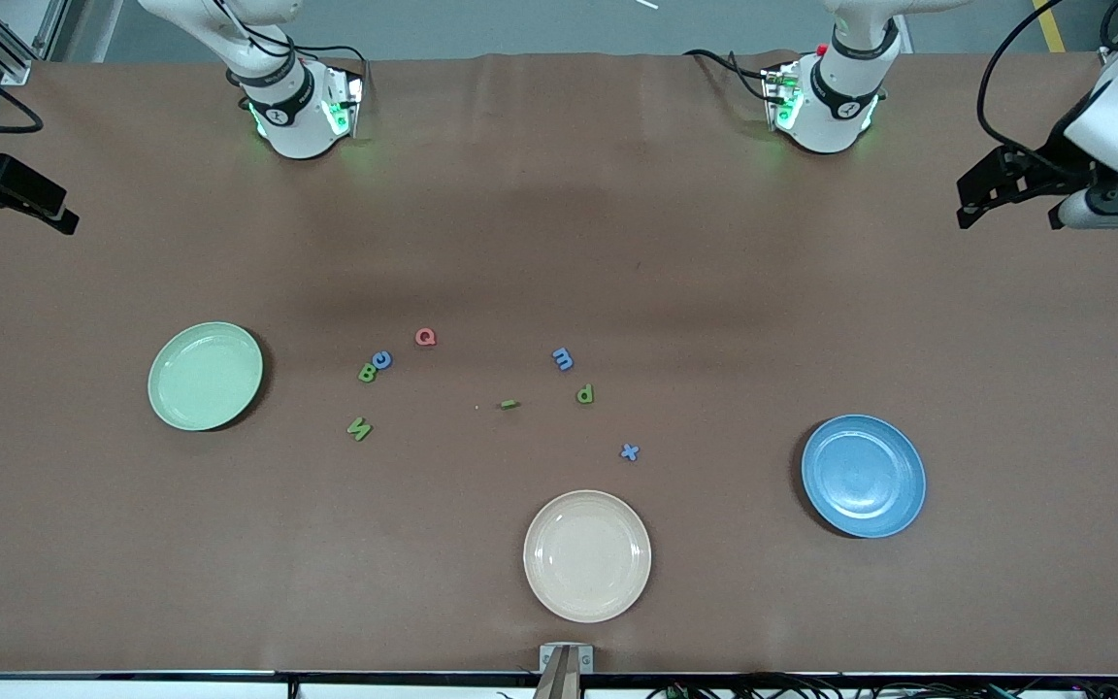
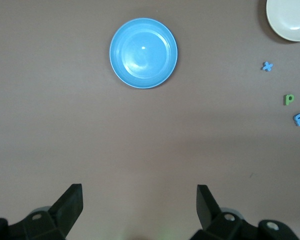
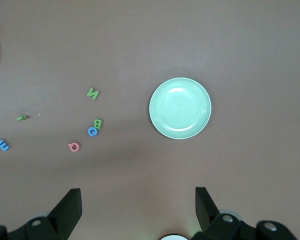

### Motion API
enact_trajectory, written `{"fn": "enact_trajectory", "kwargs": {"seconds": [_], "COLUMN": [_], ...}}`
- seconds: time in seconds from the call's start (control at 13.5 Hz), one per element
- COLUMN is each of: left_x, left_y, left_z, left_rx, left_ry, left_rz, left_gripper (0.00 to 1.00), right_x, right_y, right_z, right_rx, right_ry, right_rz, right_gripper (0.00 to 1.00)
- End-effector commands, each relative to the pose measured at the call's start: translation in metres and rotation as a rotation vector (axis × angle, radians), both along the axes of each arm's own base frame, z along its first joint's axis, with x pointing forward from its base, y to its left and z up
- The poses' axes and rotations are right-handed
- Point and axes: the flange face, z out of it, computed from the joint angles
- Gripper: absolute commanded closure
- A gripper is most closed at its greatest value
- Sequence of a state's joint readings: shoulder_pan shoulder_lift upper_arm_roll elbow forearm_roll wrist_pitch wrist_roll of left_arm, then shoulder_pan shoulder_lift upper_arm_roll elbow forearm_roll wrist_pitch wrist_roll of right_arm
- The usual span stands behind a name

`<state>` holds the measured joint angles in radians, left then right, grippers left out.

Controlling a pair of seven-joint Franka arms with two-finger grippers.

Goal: Sort upper and lower case letters into plates
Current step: 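Move both grippers out from rest toward the scattered foam letters, then grasp the blue x with the left gripper while the right gripper grasps green N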

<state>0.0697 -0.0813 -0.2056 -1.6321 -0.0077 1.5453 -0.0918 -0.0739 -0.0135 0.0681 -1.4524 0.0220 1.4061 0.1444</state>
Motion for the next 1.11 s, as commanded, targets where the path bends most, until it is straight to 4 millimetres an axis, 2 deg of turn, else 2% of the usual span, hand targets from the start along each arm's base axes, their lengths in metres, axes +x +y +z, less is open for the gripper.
{"fn": "enact_trajectory", "kwargs": {"seconds": [0.0, 0.15, 0.3, 0.45, 0.59, 0.74, 0.82, 0.89, 0.96, 1.04], "left_x": [0.019, 0.035, 0.047, 0.057, 0.077, 0.106, 0.117, 0.123, 0.127, 0.136], "left_y": [-0.049, -0.09, -0.135, -0.189, -0.22, -0.233, -0.241, -0.262, -0.282, -0.289], "left_z": [-0.032, -0.066, -0.108, -0.158, -0.21, -0.257, -0.278, -0.298, -0.311, -0.331], "left_rx": [-0.027, -0.047, -0.071, -0.084, -0.106, -0.129, -0.126, -0.115, -0.11, -0.106], "left_ry": [0.03, 0.036, 0.048, 0.055, -0.011, -0.086, -0.098, -0.11, -0.124, -0.124], "left_rz": [-0.075, -0.116, -0.11, -0.055, -0.068, -0.094, -0.112, -0.151, -0.17, -0.16], "left_gripper": [0.0, 0.0, 0.0, 0.0, 0.0, 0.0, 0.0, 0.0, 0.01, 0.03], "right_x": [0.028, 0.045, 0.064, 0.075, 0.092, 0.109, 0.112, 0.111, 0.108, 0.104], "right_y": [0.014, 0.047, 0.051, 0.048, 0.052, 0.061, 0.067, 0.073, 0.091, 0.109], "right_z": [-0.028, -0.048, -0.07, -0.089, -0.131, -0.187, -0.219, -0.246, -0.268, -0.289], "right_rx": [0.012, -0.001, 0.009, 0.012, 0.003, 0.009, 0.003, -0.004, -0.01, -0.015], "right_ry": [0.007, -0.007, -0.019, 0.001, 0.042, 0.101, 0.122, 0.118, 0.101, 0.085], "right_rz": [0.017, 0.073, 0.04, 0.006, 0.012, 0.009, -0.056, -0.142, -0.212, -0.293], "right_gripper": [0.0, 0.0, 0.0, 0.0, 0.0, 0.0, 0.0, 0.0, 0.0, 0.0]}}
